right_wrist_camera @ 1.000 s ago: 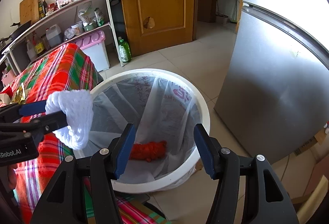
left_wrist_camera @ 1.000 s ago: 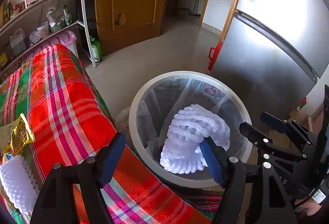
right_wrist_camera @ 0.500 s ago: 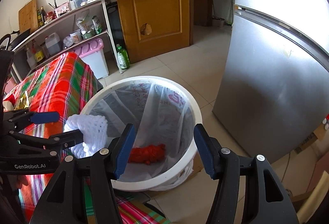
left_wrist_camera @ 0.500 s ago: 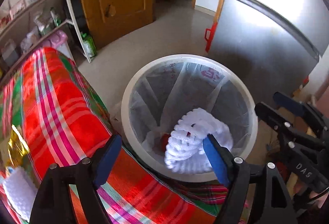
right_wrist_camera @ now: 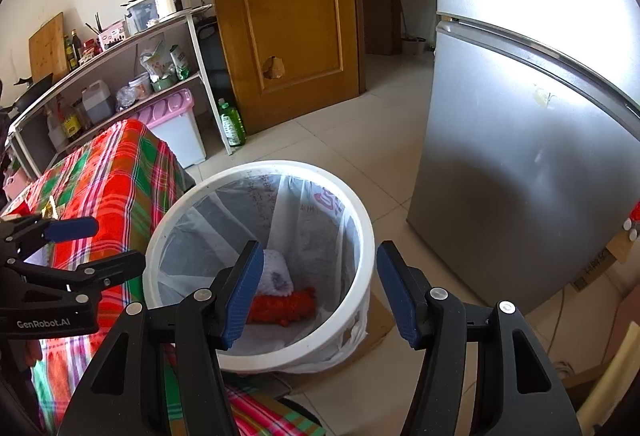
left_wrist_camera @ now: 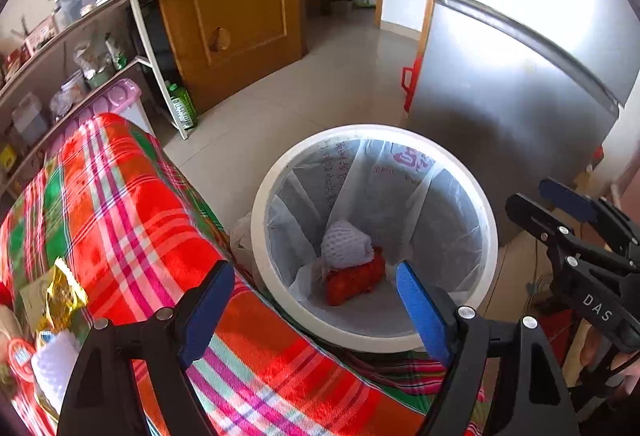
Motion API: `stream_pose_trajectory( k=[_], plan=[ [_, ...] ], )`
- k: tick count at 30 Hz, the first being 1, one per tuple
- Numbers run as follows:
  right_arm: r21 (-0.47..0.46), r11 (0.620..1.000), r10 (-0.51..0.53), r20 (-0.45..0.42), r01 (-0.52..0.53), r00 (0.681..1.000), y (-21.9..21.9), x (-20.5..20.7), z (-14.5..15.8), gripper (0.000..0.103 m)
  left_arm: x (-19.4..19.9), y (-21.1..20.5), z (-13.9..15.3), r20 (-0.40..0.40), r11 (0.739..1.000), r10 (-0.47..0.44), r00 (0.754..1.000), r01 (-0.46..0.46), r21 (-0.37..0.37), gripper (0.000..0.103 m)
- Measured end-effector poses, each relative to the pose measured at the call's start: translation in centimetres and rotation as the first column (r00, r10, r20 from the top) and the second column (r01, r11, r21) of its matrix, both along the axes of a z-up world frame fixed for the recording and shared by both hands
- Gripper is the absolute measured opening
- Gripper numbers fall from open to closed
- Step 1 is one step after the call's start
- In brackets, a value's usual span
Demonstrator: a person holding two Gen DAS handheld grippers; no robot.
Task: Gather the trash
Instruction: 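Open the right tool to drop the red bag while the left tool drops the foam net, then return to the table and grasp the second white foam net with the right tool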
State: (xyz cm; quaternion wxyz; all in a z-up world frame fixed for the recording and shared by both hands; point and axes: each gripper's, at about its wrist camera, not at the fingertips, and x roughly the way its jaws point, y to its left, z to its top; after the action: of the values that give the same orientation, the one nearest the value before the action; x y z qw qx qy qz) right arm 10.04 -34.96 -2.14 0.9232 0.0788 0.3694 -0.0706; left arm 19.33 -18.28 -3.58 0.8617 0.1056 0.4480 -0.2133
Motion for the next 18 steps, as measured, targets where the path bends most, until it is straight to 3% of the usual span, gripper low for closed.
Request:
stream_pose_trajectory(
  k=[6,11,18],
  plan=[
    [-0.012,1.0,0.028,0.038,-0.028,0.999,1.6,-1.1,1.6,0.06,-1.9,3.1,2.2,0.061,0.994,0.088,0.994,-0.084,-0.072,0.083],
    [-0.01,0.999,0.051,0.063,-0.05,0.997,3.5,-1.5,2.5,0.06,-3.4,6.0,3.5,0.101,0.988,0.135,0.986,-0.127,-0.085,0.083],
    [-0.007,0.991,0.135,0.088,-0.135,0.987,7.7,-1.3,3.5,0.06,-5.2,11.3,4.8,0.125,0.965,0.228,0.966,-0.207,-0.161,0.083]
  ],
)
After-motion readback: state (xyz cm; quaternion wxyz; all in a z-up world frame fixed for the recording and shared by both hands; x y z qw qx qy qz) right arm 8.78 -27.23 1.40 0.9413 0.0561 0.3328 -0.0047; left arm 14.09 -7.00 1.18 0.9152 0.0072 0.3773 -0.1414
